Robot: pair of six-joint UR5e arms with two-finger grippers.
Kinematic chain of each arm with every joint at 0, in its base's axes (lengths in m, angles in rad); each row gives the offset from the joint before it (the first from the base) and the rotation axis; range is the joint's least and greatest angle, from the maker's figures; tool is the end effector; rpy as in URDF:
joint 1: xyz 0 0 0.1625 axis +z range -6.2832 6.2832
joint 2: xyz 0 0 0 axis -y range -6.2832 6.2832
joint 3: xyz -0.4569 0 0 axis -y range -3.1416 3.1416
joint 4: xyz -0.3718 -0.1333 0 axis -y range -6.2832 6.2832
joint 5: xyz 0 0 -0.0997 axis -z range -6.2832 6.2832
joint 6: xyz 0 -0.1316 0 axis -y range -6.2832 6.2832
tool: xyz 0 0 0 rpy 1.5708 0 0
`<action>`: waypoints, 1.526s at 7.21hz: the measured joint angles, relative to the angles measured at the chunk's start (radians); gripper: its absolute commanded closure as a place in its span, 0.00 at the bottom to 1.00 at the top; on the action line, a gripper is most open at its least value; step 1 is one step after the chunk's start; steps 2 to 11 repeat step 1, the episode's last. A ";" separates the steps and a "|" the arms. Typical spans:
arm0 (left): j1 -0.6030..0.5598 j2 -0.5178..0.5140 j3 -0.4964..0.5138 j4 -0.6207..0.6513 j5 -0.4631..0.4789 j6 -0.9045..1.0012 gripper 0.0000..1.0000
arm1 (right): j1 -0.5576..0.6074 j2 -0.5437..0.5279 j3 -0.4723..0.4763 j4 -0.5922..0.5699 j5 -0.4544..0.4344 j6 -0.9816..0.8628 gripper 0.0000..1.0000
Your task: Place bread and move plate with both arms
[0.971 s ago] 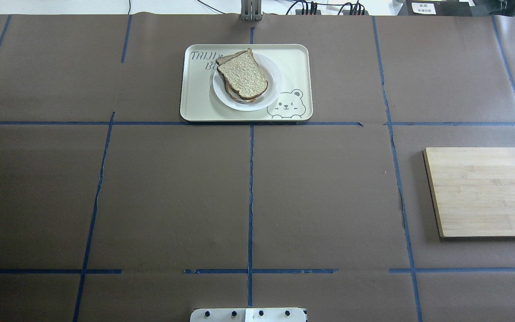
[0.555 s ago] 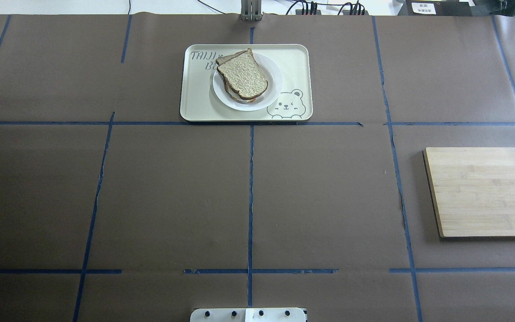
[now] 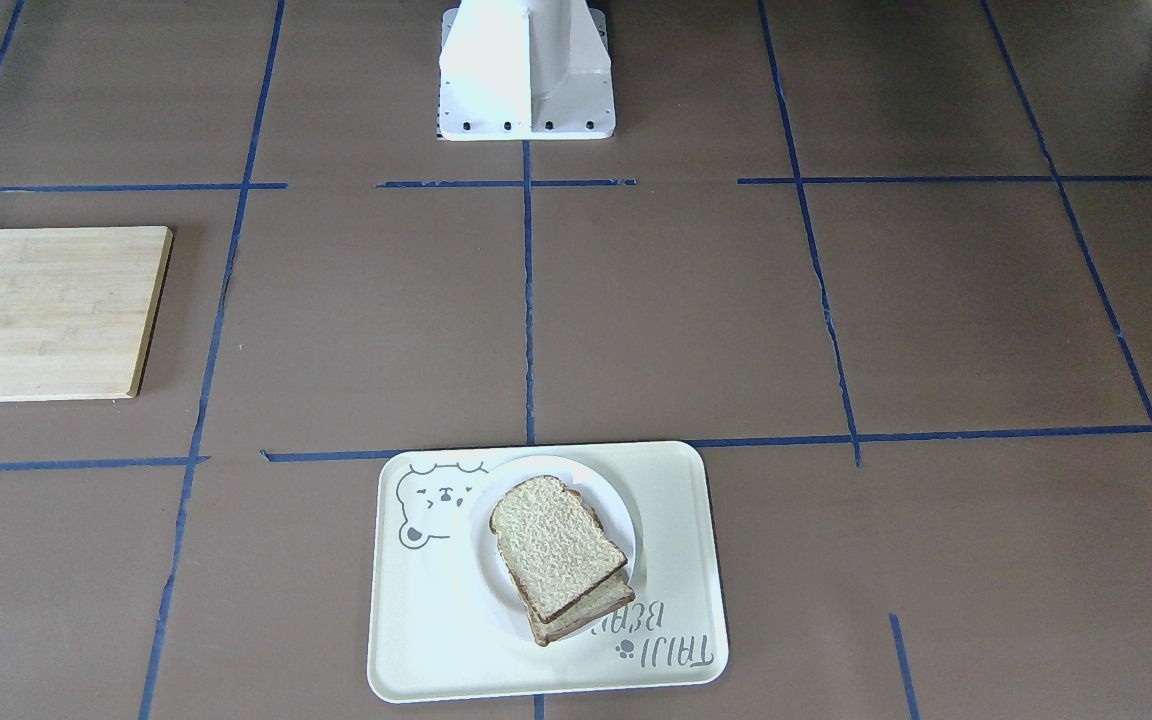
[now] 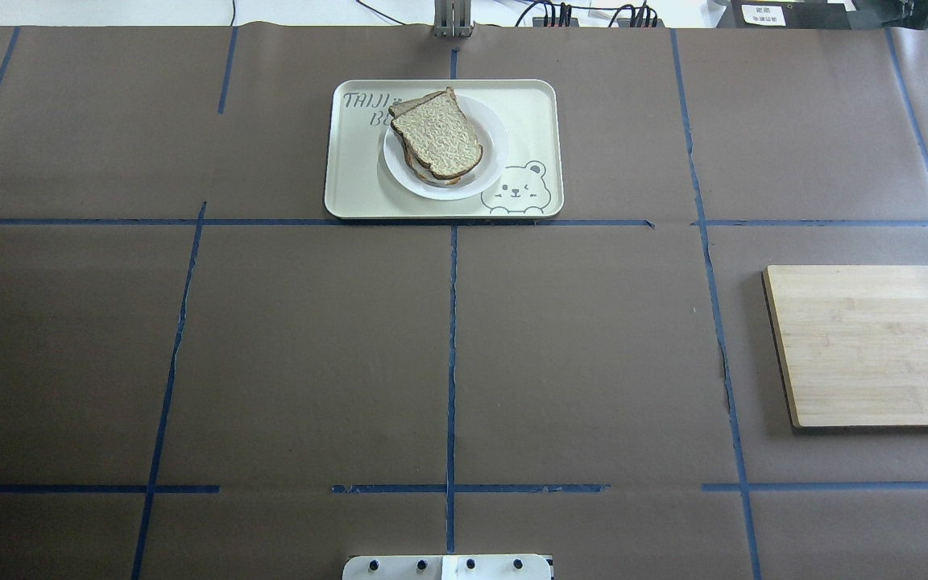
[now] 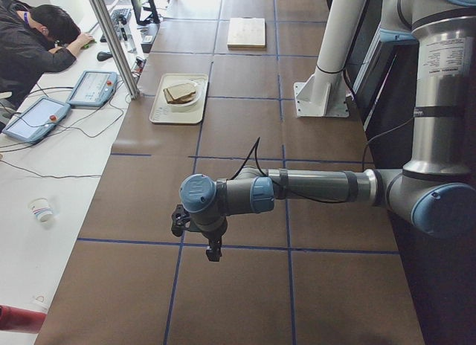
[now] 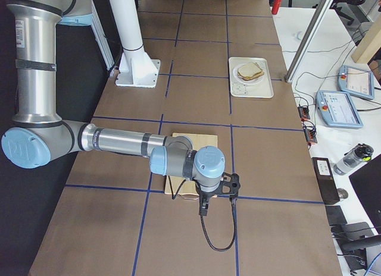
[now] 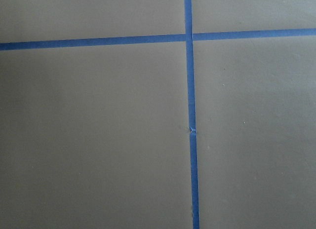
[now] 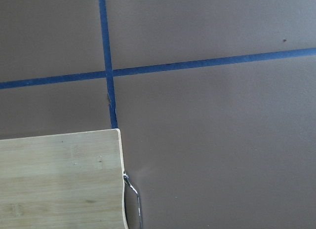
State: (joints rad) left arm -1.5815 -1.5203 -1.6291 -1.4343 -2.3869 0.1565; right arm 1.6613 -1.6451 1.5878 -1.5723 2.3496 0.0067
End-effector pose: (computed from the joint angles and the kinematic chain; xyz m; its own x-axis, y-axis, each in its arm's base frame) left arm -0.0421 -0.4356 0.7181 0.6773 0.0550 -0.7336 -0.0961 0.9953 -0.0142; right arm 0.0797 -0.4258 0.7388 0.7045 0.1121 0.7008 -0.0949 0.9935 -0.0635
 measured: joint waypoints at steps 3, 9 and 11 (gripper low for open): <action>0.000 0.000 0.000 0.000 0.000 0.000 0.00 | 0.000 0.000 0.001 0.000 0.000 0.000 0.01; 0.000 0.000 0.000 0.000 0.000 0.000 0.00 | 0.000 0.000 0.001 0.000 0.000 0.000 0.01; 0.000 0.000 0.000 0.000 0.000 0.000 0.00 | 0.000 0.000 0.001 0.000 0.000 0.000 0.01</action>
